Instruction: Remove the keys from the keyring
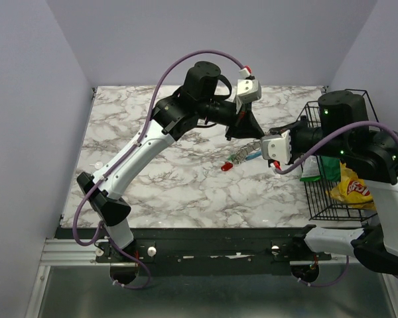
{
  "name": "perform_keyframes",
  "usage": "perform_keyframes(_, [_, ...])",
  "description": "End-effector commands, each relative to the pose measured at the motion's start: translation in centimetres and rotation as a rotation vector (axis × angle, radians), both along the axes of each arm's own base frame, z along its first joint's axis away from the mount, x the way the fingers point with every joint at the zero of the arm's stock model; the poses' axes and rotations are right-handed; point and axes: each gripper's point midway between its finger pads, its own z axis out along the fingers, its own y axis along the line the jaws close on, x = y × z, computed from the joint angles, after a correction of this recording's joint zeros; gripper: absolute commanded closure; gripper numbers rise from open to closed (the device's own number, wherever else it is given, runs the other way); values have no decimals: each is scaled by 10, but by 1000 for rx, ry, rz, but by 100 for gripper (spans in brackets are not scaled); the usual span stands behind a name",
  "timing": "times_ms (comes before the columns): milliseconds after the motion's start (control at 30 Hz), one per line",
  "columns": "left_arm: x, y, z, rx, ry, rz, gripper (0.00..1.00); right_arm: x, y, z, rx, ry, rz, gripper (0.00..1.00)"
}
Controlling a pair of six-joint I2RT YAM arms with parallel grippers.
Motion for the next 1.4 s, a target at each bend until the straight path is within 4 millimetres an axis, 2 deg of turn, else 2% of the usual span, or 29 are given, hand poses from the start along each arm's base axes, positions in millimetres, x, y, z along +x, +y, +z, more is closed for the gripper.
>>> perform_keyframes(0, [16,27,7,46,-44,204,100,7,-26,-27,-126,23,-102,99])
perform_keyframes(133, [31,35,-8,108,-77,303,100,11,-19,-52,-153,77,-86,99])
perform_keyframes(167, [33,38,-11,122,-83,319,100,13,-18,-67,-174,106,-92,99])
perform_keyframes(200, [39,42,-13,137,-108,355,100,19,-16,-69,-168,95,-100,99])
perform_keyframes(267, [41,47,-19,166,-123,380,100,28,-17,-84,-200,107,-130,99])
perform_keyframes(400, [41,56,-37,222,-138,391,100,38,-14,-91,-205,94,-145,99])
perform_keyframes(433, [40,57,-50,250,-134,381,100,37,-11,-91,-200,101,-132,99])
perform_keyframes(500, [38,62,-61,284,-132,376,100,29,-7,-91,-201,126,-84,99])
perform_keyframes(533, [40,64,-70,313,-147,385,100,16,-3,-90,-190,168,-29,99])
perform_keyframes(633, [43,71,-80,359,-172,405,100,7,3,-96,-202,204,26,99])
perform_keyframes(800, [51,77,-85,413,-247,444,100,-9,10,-124,-232,313,105,99])
perform_keyframes(867, [53,78,-85,425,-272,460,100,-19,19,-130,-202,368,150,99])
perform_keyframes(967, [55,78,-85,443,-314,473,100,-27,32,-127,-143,419,193,99])
perform_keyframes(1067, [54,76,-89,455,-321,461,100,-21,47,-123,-72,413,197,99])
perform_keyframes(1167, [48,72,-93,457,-324,423,100,-4,50,-134,-86,394,145,99])
perform_keyframes(1200, [48,71,-94,459,-326,417,100,-5,51,-136,-86,408,147,99])
perform_keyframes(1233, [48,70,-94,463,-340,411,100,-16,48,-135,-106,453,169,99])
perform_keyframes(1267, [47,69,-94,464,-349,406,100,-31,56,-135,-86,516,244,99])
perform_keyframes(1367, [52,70,-93,481,-403,414,100,-59,59,-126,-58,608,343,99])
